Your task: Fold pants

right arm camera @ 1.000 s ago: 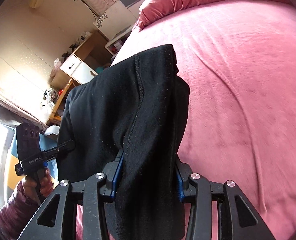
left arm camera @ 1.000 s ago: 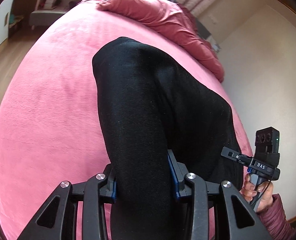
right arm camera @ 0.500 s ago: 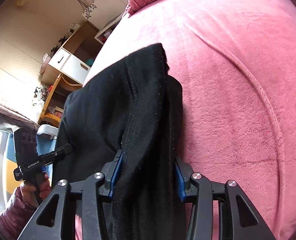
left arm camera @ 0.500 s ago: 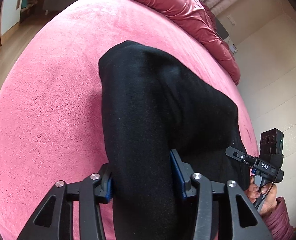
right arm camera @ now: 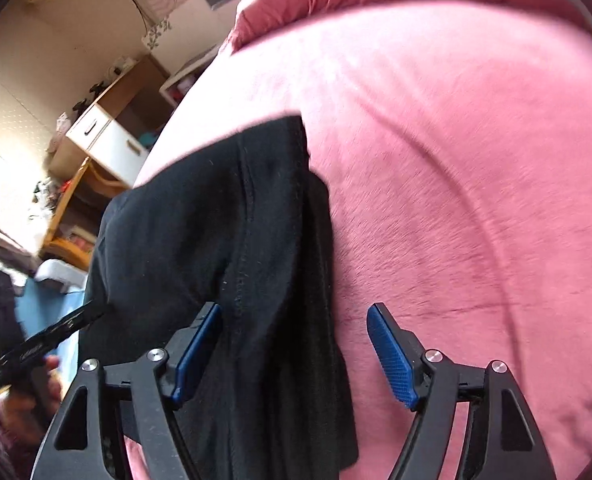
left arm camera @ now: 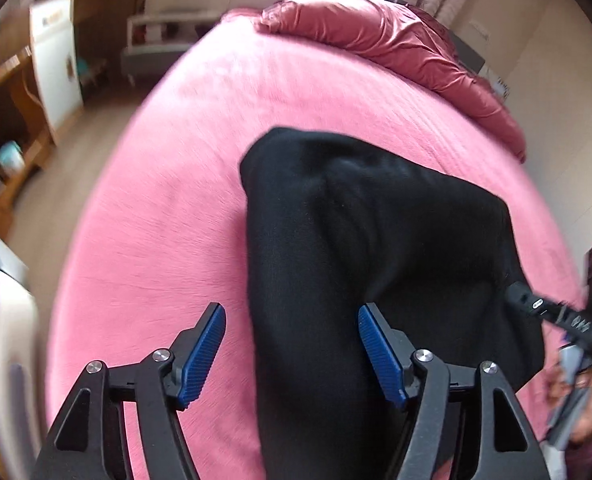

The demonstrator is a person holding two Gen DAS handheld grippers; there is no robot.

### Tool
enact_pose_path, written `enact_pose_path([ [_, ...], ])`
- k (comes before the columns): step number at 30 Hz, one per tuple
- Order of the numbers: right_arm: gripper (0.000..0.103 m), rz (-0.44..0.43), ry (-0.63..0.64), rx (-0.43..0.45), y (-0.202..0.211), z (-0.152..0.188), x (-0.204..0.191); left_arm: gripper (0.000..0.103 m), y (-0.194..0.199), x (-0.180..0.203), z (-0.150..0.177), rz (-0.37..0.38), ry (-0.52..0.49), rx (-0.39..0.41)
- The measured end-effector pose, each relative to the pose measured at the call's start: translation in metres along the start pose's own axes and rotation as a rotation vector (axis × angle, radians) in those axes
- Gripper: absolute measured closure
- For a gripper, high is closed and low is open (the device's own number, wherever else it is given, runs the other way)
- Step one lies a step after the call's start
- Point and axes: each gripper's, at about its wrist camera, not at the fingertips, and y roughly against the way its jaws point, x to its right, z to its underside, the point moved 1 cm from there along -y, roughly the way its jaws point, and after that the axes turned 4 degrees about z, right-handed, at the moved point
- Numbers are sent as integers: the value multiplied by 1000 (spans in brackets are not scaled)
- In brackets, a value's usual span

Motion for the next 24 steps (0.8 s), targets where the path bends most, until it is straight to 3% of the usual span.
enact_pose_path([
  [5,28,153,-18,80,36,8,-8,33,35,16,21,-70,-3,75],
  [15,27,211,58,203,88,61,-53,33,92,50,66,-98,-58,202],
  [24,25,212,139,217,98,115,-87,33,120,59,103,-94,-62,232],
])
